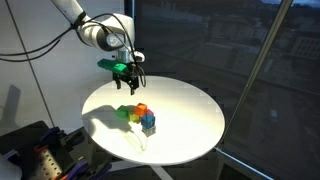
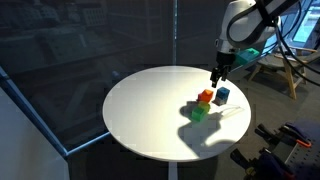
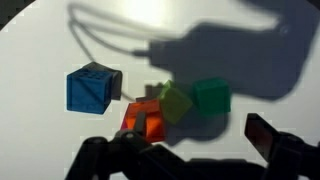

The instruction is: Put the blue block on top of the grey block

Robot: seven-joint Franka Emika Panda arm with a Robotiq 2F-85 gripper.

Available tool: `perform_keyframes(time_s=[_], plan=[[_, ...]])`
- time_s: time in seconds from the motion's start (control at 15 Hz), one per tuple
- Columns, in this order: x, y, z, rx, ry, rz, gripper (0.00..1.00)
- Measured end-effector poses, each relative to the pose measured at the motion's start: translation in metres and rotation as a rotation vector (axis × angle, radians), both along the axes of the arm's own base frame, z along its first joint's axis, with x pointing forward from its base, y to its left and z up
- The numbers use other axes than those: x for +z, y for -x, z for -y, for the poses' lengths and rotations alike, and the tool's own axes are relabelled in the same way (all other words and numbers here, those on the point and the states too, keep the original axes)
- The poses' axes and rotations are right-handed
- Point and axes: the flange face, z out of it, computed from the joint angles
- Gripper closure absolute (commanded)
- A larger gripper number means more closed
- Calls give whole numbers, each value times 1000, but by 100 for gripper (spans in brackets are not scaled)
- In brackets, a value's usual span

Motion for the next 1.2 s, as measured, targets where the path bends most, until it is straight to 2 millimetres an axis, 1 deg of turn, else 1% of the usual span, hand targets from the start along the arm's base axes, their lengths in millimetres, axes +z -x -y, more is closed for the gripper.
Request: perform_keyframes(time_s=[0.73,0.93,1.2], plan=[[10,33,-53,-39,-14,1,0],[14,39,-60,-56,-13,7,0],[12,40,-60,-56,-13,2,0]])
